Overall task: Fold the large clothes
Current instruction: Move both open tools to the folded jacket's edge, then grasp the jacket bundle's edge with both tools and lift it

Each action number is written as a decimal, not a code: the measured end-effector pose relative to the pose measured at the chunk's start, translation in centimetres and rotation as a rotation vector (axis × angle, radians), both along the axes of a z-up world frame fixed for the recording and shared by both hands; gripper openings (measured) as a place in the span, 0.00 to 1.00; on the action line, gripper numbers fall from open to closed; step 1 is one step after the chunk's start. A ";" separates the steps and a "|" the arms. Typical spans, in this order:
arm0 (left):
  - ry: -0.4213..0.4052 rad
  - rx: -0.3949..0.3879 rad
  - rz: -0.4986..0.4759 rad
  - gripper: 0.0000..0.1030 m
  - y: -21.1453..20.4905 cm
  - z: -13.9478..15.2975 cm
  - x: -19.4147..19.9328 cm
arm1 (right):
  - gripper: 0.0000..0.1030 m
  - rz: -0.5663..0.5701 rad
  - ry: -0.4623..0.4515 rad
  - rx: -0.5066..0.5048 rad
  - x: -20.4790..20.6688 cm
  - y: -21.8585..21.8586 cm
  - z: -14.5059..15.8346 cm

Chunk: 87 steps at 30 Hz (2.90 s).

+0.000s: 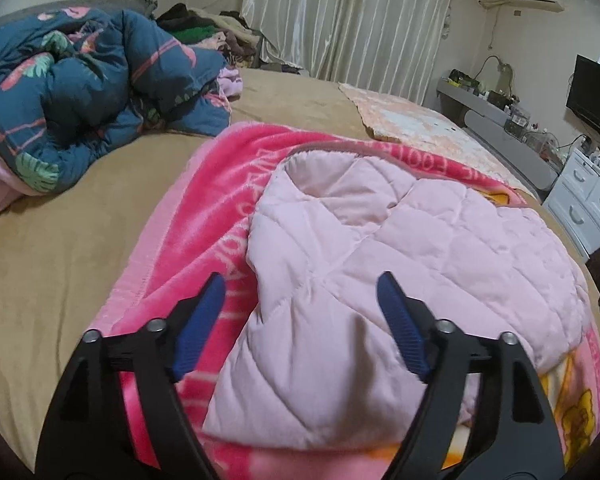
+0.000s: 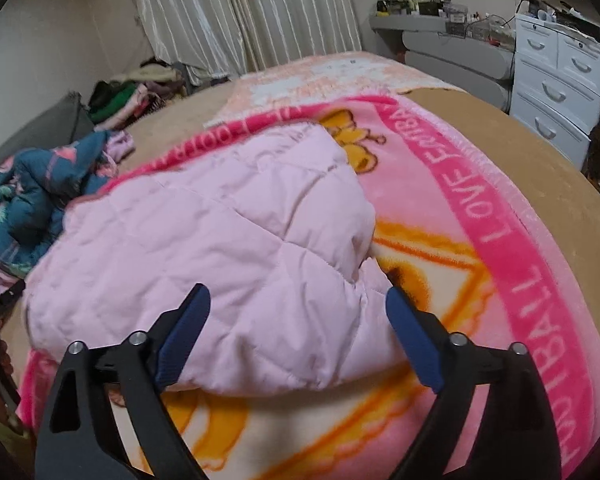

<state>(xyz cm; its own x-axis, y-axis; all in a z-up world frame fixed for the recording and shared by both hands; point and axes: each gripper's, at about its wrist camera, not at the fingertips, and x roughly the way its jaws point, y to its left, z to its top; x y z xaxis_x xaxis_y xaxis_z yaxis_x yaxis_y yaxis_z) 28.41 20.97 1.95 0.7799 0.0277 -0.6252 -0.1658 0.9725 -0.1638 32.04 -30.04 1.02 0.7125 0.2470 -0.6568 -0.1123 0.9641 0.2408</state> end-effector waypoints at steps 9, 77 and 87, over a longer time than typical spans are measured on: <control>-0.059 -0.001 0.009 0.91 -1.3 3.5 -4.4 | 0.96 0.034 -0.104 0.073 -4.8 -1.0 3.1; 0.127 -0.648 0.121 0.91 -0.3 -8.9 -4.4 | 0.96 -0.170 0.187 0.534 -0.7 -2.4 -9.1; 0.138 -0.773 0.117 0.92 0.5 -10.3 -1.5 | 0.96 -0.162 0.185 0.570 3.3 -1.4 -9.6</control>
<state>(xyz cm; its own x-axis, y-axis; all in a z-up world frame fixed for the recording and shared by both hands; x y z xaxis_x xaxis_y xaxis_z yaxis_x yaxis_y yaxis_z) 26.89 21.44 -8.31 0.7131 -0.3767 -0.5912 -0.3278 0.5663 -0.7562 35.37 -31.42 -8.54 0.6572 0.4938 -0.5694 0.1172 0.6793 0.7244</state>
